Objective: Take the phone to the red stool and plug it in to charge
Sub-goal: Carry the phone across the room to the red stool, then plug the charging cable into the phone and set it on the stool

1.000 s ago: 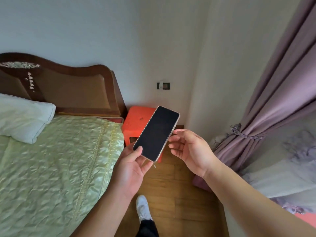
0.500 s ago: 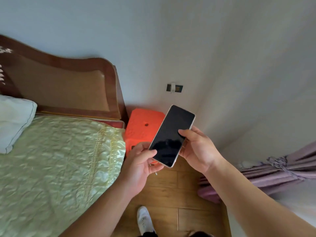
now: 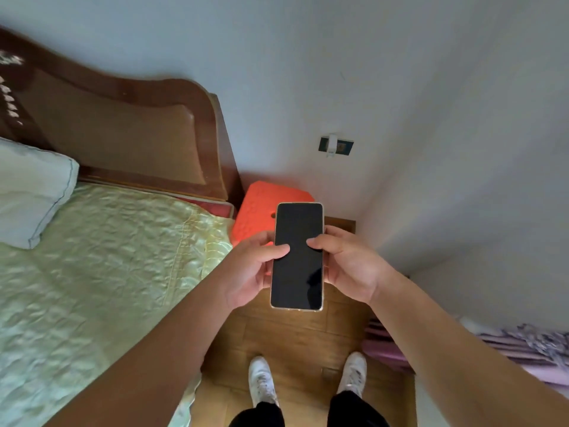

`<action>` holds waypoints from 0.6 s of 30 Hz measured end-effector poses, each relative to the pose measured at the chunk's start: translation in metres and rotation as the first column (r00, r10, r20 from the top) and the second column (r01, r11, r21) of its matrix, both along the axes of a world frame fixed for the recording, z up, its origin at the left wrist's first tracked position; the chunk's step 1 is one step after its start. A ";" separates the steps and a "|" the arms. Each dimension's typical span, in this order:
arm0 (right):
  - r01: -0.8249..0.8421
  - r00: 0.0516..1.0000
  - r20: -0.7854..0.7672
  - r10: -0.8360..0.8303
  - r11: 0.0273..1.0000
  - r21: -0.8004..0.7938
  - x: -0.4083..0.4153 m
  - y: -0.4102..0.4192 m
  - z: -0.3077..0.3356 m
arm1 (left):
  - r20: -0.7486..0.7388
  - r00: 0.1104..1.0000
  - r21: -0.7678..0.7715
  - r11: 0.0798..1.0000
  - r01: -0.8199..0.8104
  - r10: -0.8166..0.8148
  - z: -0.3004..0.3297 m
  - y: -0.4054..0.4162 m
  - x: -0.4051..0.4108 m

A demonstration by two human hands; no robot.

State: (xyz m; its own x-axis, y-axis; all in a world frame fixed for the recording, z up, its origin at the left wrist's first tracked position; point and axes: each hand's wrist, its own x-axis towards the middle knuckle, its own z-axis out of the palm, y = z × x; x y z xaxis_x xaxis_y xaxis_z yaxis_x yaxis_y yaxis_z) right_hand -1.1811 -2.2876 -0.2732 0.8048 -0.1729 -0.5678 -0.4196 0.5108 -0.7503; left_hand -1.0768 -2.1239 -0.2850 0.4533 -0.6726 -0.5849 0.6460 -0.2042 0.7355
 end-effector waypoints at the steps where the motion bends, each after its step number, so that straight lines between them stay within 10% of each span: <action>1: -0.007 1.000 0.006 0.007 1.000 0.008 0.001 -0.007 -0.001 | -0.006 1.000 -0.003 1.000 -0.030 0.030 -0.001 -0.005 -0.002; 18: 0.086 0.991 0.086 -0.108 0.970 0.229 0.005 -0.080 -0.104 | -0.053 0.854 0.008 0.855 -0.518 0.518 -0.100 -0.036 0.014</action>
